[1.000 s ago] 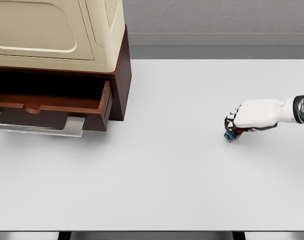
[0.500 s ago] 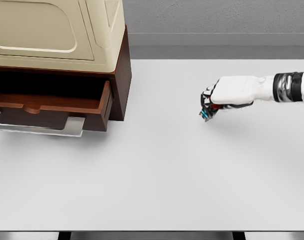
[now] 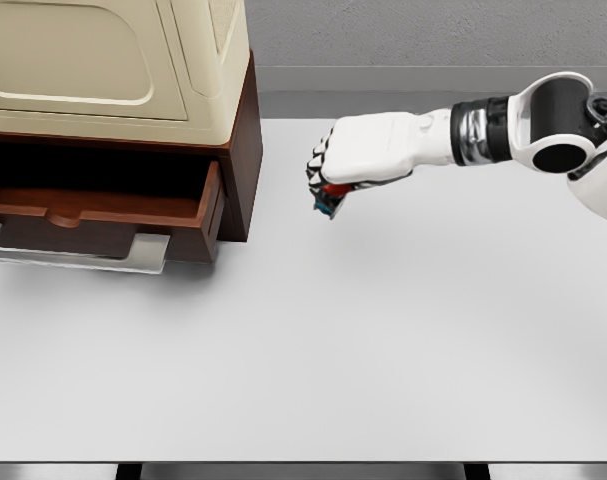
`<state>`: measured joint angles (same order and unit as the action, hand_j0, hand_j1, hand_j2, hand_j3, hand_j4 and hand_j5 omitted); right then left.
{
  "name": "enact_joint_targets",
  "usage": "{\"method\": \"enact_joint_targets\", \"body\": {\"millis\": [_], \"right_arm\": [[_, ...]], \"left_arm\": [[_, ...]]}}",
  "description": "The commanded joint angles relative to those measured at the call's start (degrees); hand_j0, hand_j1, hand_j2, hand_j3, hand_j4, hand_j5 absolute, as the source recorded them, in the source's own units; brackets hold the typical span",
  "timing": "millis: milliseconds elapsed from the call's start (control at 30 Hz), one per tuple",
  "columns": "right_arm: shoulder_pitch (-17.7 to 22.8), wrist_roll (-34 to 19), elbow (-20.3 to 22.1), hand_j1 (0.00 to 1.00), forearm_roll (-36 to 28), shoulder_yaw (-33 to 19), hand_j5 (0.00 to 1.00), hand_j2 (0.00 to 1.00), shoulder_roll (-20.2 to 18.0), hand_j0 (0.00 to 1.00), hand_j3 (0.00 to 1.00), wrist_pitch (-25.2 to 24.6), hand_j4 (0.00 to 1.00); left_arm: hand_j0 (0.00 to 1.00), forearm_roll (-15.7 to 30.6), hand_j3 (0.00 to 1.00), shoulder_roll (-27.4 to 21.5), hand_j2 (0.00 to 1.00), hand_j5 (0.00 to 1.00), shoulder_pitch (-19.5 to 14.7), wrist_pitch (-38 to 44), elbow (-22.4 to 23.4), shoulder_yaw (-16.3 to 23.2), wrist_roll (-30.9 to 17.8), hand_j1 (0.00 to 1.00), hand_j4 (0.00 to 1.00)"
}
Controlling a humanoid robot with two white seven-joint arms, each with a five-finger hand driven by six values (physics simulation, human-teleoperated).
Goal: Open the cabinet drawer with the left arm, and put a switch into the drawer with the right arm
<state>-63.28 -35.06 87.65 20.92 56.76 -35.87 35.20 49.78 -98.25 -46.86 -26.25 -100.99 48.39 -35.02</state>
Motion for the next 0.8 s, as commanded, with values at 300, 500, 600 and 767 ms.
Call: {"method": "enact_joint_targets", "body": {"millis": [300, 500, 600, 767], "right_arm": [[-7.7, 0.1, 1.6, 0.42, -7.3, 6.3, 0.42, 0.42, 6.6, 0.42, 0.42, -0.2, 0.42], [-11.0, 0.1, 0.9, 0.42, -8.9, 6.4, 0.42, 0.42, 9.0, 0.42, 0.42, -0.2, 0.42], [-12.7, 0.1, 0.6, 0.42, -9.8, 6.3, 0.42, 0.42, 9.7, 0.42, 0.42, -0.2, 0.42], [-14.8, 0.1, -1.2, 0.42, -10.0, 6.4, 0.42, 0.42, 12.5, 0.42, 0.42, -0.2, 0.42]], "left_arm": [[1.00, 0.2, 1.00, 0.0, 1.00, 1.00, 0.0, 0.1, 0.0, 0.1, 0.0, 1.00, 1.00], [1.00, 0.1, 1.00, 0.0, 1.00, 1.00, 0.0, 0.1, 0.0, 0.1, 0.0, 1.00, 1.00], [1.00, 0.0, 1.00, 0.0, 1.00, 1.00, 0.0, 0.1, 0.0, 0.1, 0.0, 1.00, 1.00], [1.00, -0.1, 1.00, 0.1, 1.00, 1.00, 0.0, 0.1, 0.0, 0.1, 0.0, 1.00, 1.00]]}}
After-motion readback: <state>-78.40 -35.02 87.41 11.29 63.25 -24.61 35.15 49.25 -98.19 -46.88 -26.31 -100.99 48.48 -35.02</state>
